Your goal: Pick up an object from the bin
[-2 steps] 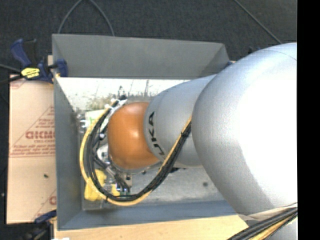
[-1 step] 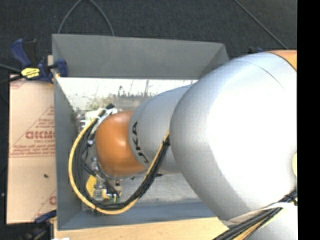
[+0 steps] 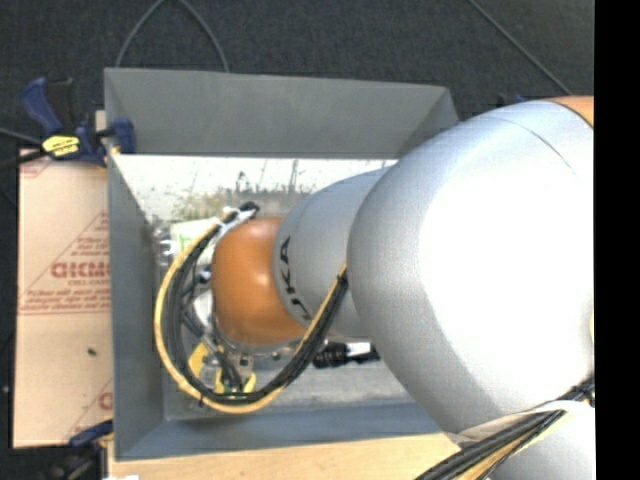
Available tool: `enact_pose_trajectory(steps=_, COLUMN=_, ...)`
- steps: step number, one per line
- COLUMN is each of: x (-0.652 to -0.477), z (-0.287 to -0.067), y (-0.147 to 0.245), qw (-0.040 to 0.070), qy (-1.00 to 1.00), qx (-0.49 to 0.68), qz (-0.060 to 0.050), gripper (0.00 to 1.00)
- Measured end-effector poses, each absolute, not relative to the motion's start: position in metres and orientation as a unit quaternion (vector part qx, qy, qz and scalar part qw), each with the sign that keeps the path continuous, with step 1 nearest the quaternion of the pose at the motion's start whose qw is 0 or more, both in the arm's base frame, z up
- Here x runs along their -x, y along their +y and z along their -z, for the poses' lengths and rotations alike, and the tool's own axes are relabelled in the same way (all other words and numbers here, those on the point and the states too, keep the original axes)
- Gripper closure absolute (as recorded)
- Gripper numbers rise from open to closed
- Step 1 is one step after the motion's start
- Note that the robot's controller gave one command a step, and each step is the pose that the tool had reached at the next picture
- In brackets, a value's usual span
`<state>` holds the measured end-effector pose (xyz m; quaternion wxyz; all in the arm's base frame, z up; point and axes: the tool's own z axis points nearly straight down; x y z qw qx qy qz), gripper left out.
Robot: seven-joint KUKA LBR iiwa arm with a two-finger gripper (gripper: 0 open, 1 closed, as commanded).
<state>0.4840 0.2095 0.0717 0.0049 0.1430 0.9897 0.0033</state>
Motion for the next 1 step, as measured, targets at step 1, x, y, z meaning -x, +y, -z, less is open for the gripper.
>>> enact_pose_trajectory(steps=1, x=-0.4840, z=-0.0717, y=0.2095, qw=0.005, qy=0.990, qx=-0.143, qz=-0.003, gripper=1.00)
